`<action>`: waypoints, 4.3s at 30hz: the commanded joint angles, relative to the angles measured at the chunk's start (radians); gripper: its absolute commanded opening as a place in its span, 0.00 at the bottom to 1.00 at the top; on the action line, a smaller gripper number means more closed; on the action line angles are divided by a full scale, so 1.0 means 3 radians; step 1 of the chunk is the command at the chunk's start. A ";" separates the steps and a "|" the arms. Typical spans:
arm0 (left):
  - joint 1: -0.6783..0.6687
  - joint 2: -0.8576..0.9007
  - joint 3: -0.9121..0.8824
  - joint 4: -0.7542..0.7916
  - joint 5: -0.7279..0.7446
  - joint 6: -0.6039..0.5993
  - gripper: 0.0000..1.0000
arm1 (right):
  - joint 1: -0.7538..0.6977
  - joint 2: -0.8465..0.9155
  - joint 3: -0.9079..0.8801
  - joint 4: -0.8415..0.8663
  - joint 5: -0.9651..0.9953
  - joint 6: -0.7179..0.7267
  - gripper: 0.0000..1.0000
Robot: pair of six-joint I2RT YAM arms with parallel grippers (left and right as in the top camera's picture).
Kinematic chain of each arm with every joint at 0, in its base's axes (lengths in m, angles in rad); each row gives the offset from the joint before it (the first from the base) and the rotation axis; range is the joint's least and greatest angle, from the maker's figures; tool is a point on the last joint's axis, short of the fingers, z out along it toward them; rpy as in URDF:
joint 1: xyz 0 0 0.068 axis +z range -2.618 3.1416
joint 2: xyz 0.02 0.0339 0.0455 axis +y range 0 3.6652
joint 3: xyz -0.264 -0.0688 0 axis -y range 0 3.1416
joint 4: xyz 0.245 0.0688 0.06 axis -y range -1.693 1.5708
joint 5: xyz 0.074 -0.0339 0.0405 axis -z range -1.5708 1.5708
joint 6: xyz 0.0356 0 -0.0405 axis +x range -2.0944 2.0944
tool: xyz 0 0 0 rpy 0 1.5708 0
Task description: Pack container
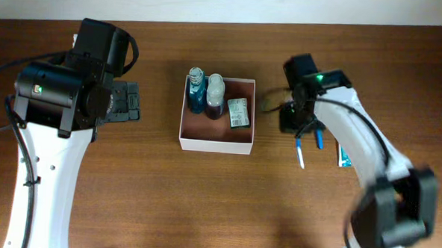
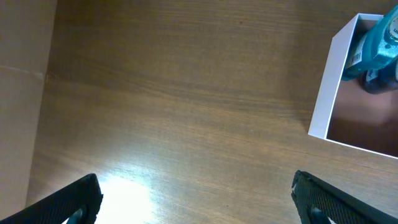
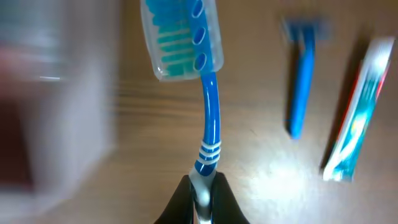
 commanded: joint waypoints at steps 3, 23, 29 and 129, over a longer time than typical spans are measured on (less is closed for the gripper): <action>0.0011 -0.0050 0.0009 -0.0003 -0.0047 0.0025 0.99 | 0.0626 -0.0443 0.0151 0.0187 -0.0186 -0.0980 0.04; 0.0011 -0.0050 0.0009 -0.0003 -0.0047 0.0024 0.99 | 0.1249 0.0432 0.0123 0.1063 0.0212 -0.3235 0.29; 0.0011 -0.0050 0.0009 -0.0003 -0.0047 0.0025 0.99 | 0.1167 0.0036 0.0322 0.0730 0.0278 -0.1890 0.51; 0.0011 -0.0050 0.0009 -0.0003 -0.0047 0.0025 0.99 | -0.0655 -0.0336 0.0079 0.0254 0.0130 -0.0472 0.64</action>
